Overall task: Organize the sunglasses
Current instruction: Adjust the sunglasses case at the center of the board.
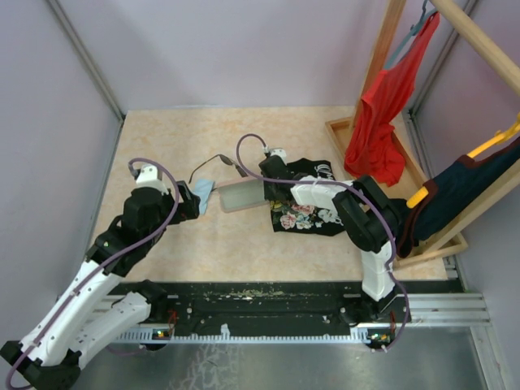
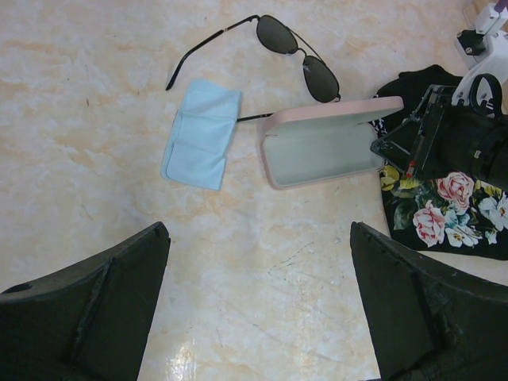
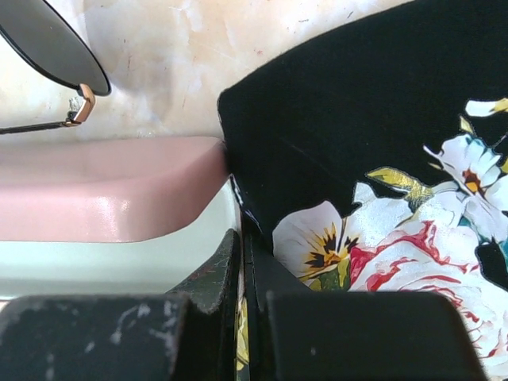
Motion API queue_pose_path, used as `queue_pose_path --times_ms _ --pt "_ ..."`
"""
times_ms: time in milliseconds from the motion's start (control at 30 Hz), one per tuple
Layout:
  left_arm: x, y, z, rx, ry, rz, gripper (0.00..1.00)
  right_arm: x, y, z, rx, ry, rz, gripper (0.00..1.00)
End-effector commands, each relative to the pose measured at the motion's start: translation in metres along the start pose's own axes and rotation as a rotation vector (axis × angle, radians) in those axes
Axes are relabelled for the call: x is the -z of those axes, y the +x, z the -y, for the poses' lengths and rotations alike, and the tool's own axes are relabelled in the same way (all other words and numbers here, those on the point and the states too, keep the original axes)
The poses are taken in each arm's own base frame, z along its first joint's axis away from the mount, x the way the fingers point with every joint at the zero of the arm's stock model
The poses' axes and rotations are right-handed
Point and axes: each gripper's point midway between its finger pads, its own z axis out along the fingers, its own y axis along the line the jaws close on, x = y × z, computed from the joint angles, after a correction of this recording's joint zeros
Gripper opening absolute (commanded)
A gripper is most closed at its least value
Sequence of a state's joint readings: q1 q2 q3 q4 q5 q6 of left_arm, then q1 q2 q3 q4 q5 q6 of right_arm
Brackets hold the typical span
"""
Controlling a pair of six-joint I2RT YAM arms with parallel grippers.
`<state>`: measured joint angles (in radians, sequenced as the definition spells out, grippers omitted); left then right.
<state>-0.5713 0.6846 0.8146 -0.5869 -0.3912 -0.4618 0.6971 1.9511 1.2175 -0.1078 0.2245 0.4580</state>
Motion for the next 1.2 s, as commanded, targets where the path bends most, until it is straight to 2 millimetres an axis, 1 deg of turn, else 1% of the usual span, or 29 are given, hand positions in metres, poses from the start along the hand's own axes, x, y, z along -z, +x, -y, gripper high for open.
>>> queue_pose_path --times_ms 0,133,433,533,600,700,800,933,1033,1167 --pt "-0.002 0.007 -0.002 0.010 -0.005 -0.017 1.00 0.005 -0.024 -0.002 -0.069 0.020 0.057 0.00" --pt "-0.004 0.012 -0.002 0.018 -0.006 -0.030 1.00 0.005 -0.027 -0.001 -0.128 0.032 0.069 0.00" --pt "-0.008 0.016 -0.004 0.016 -0.021 -0.040 1.00 -0.001 -0.030 -0.018 -0.161 0.008 0.075 0.00" --pt "-0.010 0.019 -0.004 0.016 -0.027 -0.049 1.00 0.000 -0.032 -0.021 -0.164 0.000 0.082 0.00" --pt "-0.010 0.020 -0.005 0.016 -0.033 -0.053 1.00 0.002 -0.036 -0.022 -0.165 -0.005 0.093 0.04" --pt "-0.012 0.023 -0.007 0.019 -0.041 -0.058 1.00 0.010 -0.044 -0.024 -0.153 -0.019 0.117 0.16" --pt "-0.013 0.026 -0.008 0.024 -0.048 -0.064 1.00 0.019 -0.052 -0.027 -0.139 -0.040 0.135 0.24" --pt "-0.017 0.030 -0.008 0.031 -0.057 -0.076 1.00 0.038 -0.061 -0.028 -0.126 -0.073 0.167 0.29" --pt "-0.021 0.033 -0.007 0.032 -0.056 -0.084 1.00 0.054 -0.062 -0.027 -0.087 -0.104 0.182 0.30" --pt "-0.031 0.037 -0.007 0.027 -0.072 -0.090 1.00 0.079 -0.058 -0.026 -0.027 -0.171 0.215 0.36"
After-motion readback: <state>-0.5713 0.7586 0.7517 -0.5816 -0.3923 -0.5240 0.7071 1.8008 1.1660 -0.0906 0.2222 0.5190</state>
